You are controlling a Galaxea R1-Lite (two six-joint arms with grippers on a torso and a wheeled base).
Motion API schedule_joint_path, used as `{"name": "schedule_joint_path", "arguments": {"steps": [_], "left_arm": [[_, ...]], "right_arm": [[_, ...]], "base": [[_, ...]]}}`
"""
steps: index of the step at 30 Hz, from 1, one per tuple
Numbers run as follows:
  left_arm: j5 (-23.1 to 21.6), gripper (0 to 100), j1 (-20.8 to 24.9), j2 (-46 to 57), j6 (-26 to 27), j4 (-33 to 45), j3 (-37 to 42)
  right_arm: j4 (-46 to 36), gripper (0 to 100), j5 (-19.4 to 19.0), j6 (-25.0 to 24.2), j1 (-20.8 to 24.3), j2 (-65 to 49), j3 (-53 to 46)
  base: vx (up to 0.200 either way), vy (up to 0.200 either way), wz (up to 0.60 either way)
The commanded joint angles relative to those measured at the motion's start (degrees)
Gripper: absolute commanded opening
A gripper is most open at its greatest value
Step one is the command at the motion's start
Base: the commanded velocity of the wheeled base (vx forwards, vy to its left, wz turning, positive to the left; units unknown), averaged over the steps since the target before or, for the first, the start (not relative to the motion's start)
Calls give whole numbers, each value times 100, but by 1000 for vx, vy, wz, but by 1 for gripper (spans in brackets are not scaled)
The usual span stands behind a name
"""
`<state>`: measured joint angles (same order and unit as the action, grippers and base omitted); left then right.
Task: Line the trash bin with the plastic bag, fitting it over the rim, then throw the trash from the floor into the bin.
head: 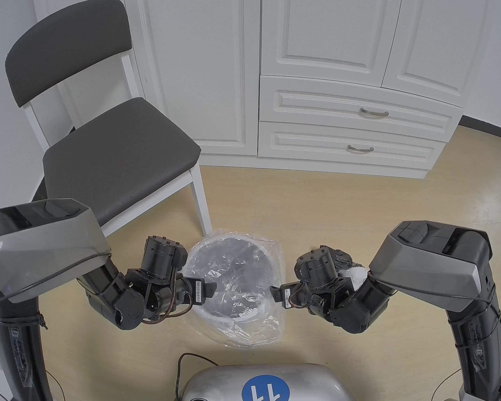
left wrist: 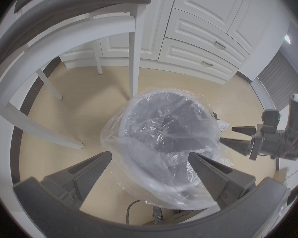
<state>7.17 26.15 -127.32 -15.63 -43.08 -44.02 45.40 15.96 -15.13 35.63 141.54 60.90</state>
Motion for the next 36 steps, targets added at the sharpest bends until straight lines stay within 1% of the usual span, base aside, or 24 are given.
{"name": "schedule_joint_path", "arguments": {"steps": [1,2,4,9,19,25,27,31,33,36], "left_arm": [[4,100,13,-267,-19,-34,-28],[13,100,13,-311,-19,-25,-36],[30,100,13,-346,-19,-25,-45],[48,100,22,-373,34,54,-1],[4,100,4,-355,324,256,227],[4,100,-66,-302,341,344,324],[-5,100,-57,-223,429,353,412],[-225,100,-57,-127,763,335,675],[-330,100,-66,-127,833,335,746],[-374,100,-66,-162,877,344,763]], "right_arm": [[-75,100,-23,28,-180,31,27],[-268,100,-40,19,-232,-83,36],[-356,100,-49,19,-232,-127,36],[-391,100,-49,28,-171,-118,-17],[-514,100,-49,45,-74,-241,-193],[-699,100,-49,282,-74,-233,-290],[-717,100,-49,326,-56,-206,-298],[-717,100,-49,335,23,-101,-290],[-717,100,-49,335,93,-30,-281],[-708,100,-49,335,146,75,-263]], "base": [[0,0,0],[0,0,0],[0,0,0],[0,0,0],[0,0,0],[0,0,0],[0,0,0],[0,0,0],[0,0,0],[0,0,0]]}}
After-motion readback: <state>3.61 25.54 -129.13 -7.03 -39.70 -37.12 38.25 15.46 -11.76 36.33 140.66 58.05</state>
